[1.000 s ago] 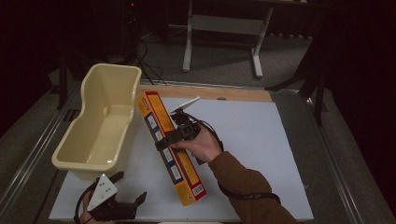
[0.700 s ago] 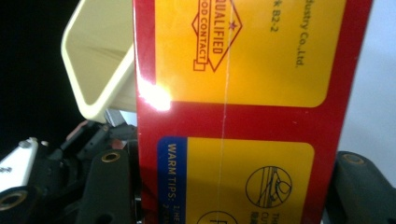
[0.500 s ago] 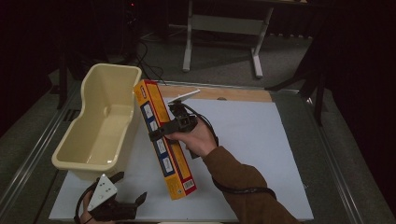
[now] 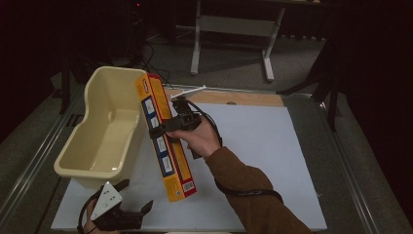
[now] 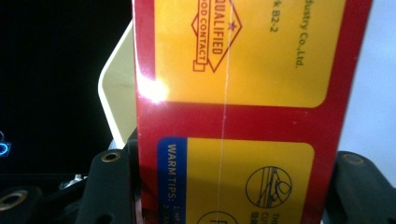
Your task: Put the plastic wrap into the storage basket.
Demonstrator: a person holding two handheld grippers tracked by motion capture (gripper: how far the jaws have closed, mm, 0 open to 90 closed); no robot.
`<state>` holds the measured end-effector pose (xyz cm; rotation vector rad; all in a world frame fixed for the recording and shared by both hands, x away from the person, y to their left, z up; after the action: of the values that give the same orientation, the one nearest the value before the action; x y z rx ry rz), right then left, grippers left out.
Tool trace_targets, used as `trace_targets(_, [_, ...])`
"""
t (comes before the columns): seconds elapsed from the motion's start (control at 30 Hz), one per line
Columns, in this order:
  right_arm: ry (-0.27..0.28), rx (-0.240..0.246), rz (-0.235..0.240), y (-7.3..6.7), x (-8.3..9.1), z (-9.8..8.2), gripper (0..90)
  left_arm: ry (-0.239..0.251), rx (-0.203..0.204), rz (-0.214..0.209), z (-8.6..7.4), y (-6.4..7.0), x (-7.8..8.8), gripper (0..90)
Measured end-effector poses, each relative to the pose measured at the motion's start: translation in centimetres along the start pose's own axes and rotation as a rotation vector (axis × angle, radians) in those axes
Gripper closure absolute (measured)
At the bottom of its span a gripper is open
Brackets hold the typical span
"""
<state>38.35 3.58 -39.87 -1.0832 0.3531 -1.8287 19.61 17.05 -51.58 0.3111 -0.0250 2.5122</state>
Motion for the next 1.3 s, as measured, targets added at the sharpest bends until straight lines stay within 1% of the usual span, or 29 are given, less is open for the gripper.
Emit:
trace_targets(0.1, [0.012,-0.007,0.003,0.0,0.0,0.4,41.7,0.0,0.004,0.0,0.0,0.0,0.1,0.6])
trace_targets(0.3, [0.025,-0.042,0.038,0.0,-0.6,1.1,41.7,0.002,0.005,0.0,-0.1,-0.1,0.1,0.6])
trace_targets(0.5, [0.041,-0.092,0.08,0.0,-1.4,1.9,41.7,0.003,0.009,-0.001,-0.1,0.0,0.1,0.6])
trace_targets(0.63, [0.041,-0.142,0.103,0.2,-2.0,2.5,41.6,0.006,0.013,-0.003,-0.1,0.0,0.1,0.6])
trace_targets(0.67, [0.041,-0.142,0.103,0.2,-2.0,2.5,41.6,0.006,0.013,-0.003,-0.1,0.0,0.1,0.6])
trace_targets(0.7, [0.045,-0.153,0.107,0.2,-2.1,2.7,41.6,0.006,0.013,-0.003,-0.1,0.0,0.1,0.6])
trace_targets(0.73, [0.054,-0.177,0.117,0.3,-2.5,3.0,41.6,0.01,0.015,-0.003,-0.1,0.0,0.1,0.6])
trace_targets(0.77, [0.058,-0.191,0.125,0.2,-2.6,3.1,41.6,0.011,0.017,-0.003,-0.1,0.0,0.1,0.6])
trace_targets(0.8, [0.064,-0.203,0.133,0.3,-2.8,3.2,41.6,0.013,0.017,-0.002,-0.1,-0.1,0.2,0.6])
trace_targets(0.83, [0.064,-0.203,0.133,0.3,-2.8,3.2,41.6,0.013,0.017,-0.002,-0.1,-0.1,0.2,0.6])
trace_targets(0.87, [0.069,-0.216,0.14,0.3,-3.0,3.3,41.6,0.013,0.017,-0.002,-0.1,-0.1,0.2,0.6])
trace_targets(0.9, [0.077,-0.242,0.15,0.3,-3.3,3.4,41.6,0.018,0.021,-0.002,-0.1,0.0,0.3,0.6])
trace_targets(1.07, [0.097,-0.272,0.164,0.2,-3.8,3.9,41.5,0.025,0.026,-0.001,-0.1,0.0,0.4,0.7])
trace_targets(1.17, [0.113,-0.308,0.19,0.0,-4.1,4.4,41.5,0.025,0.022,-0.003,-0.1,0.0,0.4,0.8])
trace_targets(1.2, [0.127,-0.311,0.195,-0.1,-4.3,4.5,41.5,0.025,0.023,-0.003,-0.1,0.0,0.4,0.8])
trace_targets(1.3, [0.15,-0.328,0.191,-0.4,-4.7,4.9,41.4,0.026,0.025,-0.003,-0.1,0.0,0.4,0.8])
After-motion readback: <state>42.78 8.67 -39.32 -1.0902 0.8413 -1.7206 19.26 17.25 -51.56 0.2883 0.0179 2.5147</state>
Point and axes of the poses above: each handheld gripper's, and its own axes: x roughly backward along the jaws, z roughly out of its top, y roughly to its right, the point moved 5 cm from there along -x, roughly forward along the jaws, and after that the axes turned 12 degrees about y, right-handed, at the moved point
